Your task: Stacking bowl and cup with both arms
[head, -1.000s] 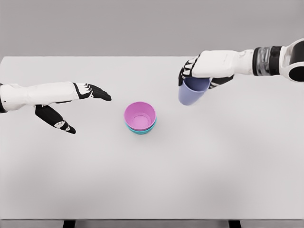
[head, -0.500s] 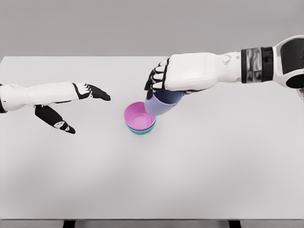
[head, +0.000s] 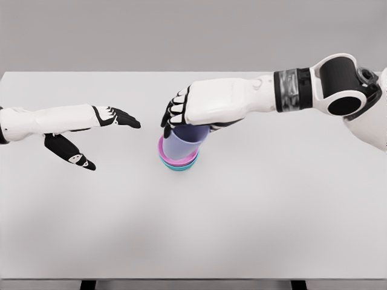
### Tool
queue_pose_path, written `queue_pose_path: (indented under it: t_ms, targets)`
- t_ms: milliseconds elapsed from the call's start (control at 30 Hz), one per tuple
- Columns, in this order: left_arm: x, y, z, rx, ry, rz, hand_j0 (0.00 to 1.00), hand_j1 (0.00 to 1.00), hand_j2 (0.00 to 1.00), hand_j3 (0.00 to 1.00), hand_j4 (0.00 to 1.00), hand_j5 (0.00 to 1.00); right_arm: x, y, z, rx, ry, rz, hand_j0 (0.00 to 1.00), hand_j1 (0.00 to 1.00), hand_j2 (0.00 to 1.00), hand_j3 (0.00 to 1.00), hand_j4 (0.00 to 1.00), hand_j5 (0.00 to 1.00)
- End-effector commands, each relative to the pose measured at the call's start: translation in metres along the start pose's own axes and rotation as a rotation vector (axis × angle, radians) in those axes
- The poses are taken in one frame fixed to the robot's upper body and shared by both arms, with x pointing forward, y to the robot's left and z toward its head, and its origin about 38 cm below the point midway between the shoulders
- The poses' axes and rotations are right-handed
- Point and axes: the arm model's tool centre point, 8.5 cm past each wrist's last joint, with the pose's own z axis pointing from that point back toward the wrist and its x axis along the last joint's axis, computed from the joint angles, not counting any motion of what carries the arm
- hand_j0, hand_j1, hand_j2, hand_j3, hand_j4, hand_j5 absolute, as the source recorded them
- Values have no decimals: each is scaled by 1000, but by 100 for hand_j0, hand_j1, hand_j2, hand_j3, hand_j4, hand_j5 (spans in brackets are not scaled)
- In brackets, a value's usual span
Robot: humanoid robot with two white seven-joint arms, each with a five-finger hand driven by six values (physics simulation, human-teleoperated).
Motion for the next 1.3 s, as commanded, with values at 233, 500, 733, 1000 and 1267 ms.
queue_pose_path:
  t_ms: [233, 500, 733, 1000, 1267]
  targets:
    - [0, 1, 1, 5, 0, 6, 100, 100, 100, 100, 100, 100, -18, 20, -15, 44, 24, -61, 66, 66, 66, 66, 66, 66]
    - [0, 1, 1, 5, 0, 6, 100, 100, 100, 100, 100, 100, -24, 26, -22, 66, 27, -81, 67, 67, 67, 67, 67, 67]
    - [0, 1, 1, 5, 0, 6, 100, 100, 100, 100, 100, 100, -34, 27, -26, 73, 47, -92, 67, 67, 67, 67, 67, 67]
    - [0, 1, 1, 5, 0, 6, 100, 100, 100, 100, 100, 100, -36, 33, -37, 115, 60, -59, 99, 99, 99, 99, 99, 99]
    - [0, 1, 1, 5, 0, 6, 100, 100, 100, 100, 100, 100, -33, -3, 1, 48, 101, 24, 100, 100, 100, 100, 100, 100]
